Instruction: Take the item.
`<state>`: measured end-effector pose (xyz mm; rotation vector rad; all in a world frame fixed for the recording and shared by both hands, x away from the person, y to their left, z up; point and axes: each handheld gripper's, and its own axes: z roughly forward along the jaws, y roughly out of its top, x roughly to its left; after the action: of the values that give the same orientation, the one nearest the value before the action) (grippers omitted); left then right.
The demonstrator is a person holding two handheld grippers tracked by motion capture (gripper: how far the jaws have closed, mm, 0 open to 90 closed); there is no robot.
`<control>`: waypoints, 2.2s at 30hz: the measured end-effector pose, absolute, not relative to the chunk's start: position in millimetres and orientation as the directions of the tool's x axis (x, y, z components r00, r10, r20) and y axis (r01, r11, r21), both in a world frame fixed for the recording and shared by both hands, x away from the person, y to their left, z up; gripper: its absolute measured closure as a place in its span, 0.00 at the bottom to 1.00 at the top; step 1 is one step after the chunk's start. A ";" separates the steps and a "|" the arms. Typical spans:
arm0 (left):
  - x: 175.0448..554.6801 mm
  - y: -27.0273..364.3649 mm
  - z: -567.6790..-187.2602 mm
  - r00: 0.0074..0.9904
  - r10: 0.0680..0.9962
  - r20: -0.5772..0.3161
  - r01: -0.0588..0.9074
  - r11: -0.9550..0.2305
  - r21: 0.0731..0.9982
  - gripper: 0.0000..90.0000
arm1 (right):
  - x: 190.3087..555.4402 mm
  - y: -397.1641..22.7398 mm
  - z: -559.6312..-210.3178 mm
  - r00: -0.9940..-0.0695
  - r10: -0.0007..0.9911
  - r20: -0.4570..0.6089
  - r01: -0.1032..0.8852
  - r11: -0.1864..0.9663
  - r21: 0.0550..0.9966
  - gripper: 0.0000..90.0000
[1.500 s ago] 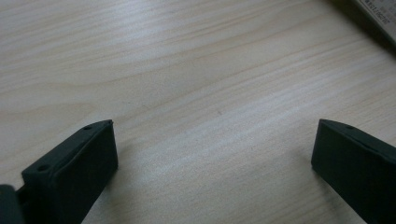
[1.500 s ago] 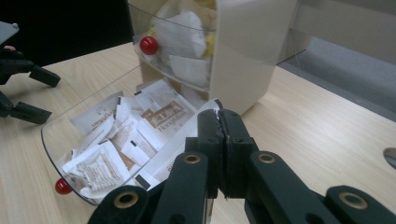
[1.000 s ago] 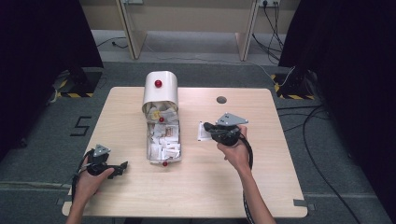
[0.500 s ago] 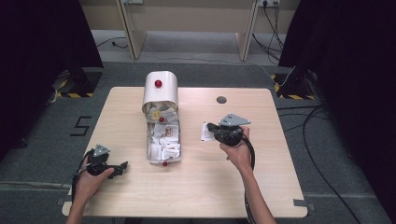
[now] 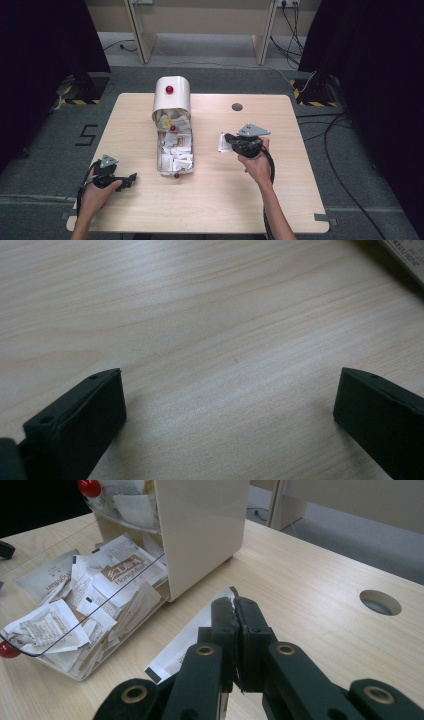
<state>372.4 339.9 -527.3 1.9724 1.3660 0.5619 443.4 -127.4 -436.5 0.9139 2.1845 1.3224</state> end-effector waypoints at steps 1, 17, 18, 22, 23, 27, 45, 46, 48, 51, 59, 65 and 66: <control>372.4 339.9 -527.3 0.361 0.932 -0.023 0.647 -0.233 0.727 0.00 | 443.5 -127.7 -437.3 -0.693 0.721 -0.021 0.315 0.329 0.890 0.98; 372.4 339.9 -527.3 0.361 0.932 -0.023 0.647 -0.232 0.727 0.00 | 442.5 -127.9 -460.3 -0.697 0.717 -0.003 0.333 0.327 0.885 0.98; 372.4 339.9 -527.2 0.361 0.932 -0.023 0.647 -0.233 0.726 0.00 | 442.5 -127.7 -461.0 -0.696 0.718 -0.003 0.334 0.327 0.884 0.98; 372.4 339.9 -527.3 0.361 0.932 -0.023 0.647 -0.233 0.727 0.00 | 443.1 -125.5 -464.3 -0.699 0.715 -0.007 0.336 0.337 0.879 0.98; 372.4 339.9 -527.2 0.361 0.932 -0.022 0.647 -0.233 0.726 0.00 | 443.2 -124.4 -465.4 -0.699 0.715 -0.005 0.340 0.339 0.877 0.98; 372.4 339.9 -527.2 0.361 0.932 -0.023 0.647 -0.233 0.726 0.00 | 445.2 -121.1 -471.0 -0.700 0.714 -0.007 0.349 0.351 0.869 0.98; 372.4 339.9 -527.2 0.361 0.932 -0.023 0.647 -0.233 0.726 0.00 | 455.7 -108.2 -483.6 -0.705 0.709 -0.008 0.382 0.389 0.839 0.98; 372.4 340.0 -527.2 0.362 0.932 -0.022 0.647 -0.234 0.726 0.00 | 456.4 -106.7 -484.7 -0.707 0.707 -0.010 0.382 0.393 0.836 0.98; 372.4 339.9 -527.3 0.361 0.932 -0.023 0.647 -0.233 0.727 0.00 | 456.8 -105.7 -485.5 -0.707 0.707 -0.009 0.383 0.395 0.835 0.98; 372.4 339.9 -527.2 0.361 0.932 -0.022 0.647 -0.233 0.726 0.00 | 457.5 -105.2 -486.9 -0.707 0.707 -0.011 0.385 0.397 0.833 0.98; 372.4 339.9 -527.2 0.361 0.932 -0.022 0.647 -0.233 0.726 0.00 | 459.5 -106.8 -492.3 -0.700 0.714 -0.003 0.402 0.398 0.824 0.97; 372.4 339.9 -527.2 0.361 0.932 -0.022 0.647 -0.233 0.726 0.00 | 461.0 -107.8 -496.8 -0.697 0.717 -0.005 0.411 0.406 0.816 0.97; 372.4 339.9 -527.2 0.361 0.932 -0.023 0.647 -0.233 0.726 0.00 | 461.2 -108.1 -497.3 -0.697 0.717 -0.005 0.412 0.406 0.815 0.97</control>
<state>372.4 339.9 -527.2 1.9726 1.3661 0.5617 461.2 -108.1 -497.3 0.9741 2.3126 1.1913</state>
